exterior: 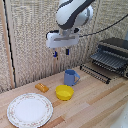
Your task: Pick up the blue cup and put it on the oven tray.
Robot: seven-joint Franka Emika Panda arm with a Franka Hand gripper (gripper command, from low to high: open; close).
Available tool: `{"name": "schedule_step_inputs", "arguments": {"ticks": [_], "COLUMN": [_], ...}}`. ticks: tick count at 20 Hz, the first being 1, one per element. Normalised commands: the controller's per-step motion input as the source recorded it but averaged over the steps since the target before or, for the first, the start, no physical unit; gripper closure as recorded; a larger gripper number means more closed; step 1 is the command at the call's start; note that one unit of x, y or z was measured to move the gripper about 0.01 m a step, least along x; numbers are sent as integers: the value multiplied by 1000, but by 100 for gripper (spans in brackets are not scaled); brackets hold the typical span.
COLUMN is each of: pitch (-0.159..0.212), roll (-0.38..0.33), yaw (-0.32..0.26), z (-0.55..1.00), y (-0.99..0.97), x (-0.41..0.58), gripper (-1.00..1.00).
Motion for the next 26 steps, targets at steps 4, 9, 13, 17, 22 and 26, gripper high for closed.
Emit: {"name": "schedule_step_inputs", "arguments": {"ticks": [4, 9, 13, 17, 22, 26], "pitch": [66, 77, 70, 58, 11, 8], "roll": [39, 46, 37, 15, 0, 0], "yaw": [-46, -34, 0, 12, 9, 52], "z": [-80, -77, -125, -190, -269, -289], "y": [-764, -792, -691, -626, -491, -406], "x": [99, 81, 124, 164, 230, 318], "gripper": [-100, -100, -100, -100, -100, -100]}}
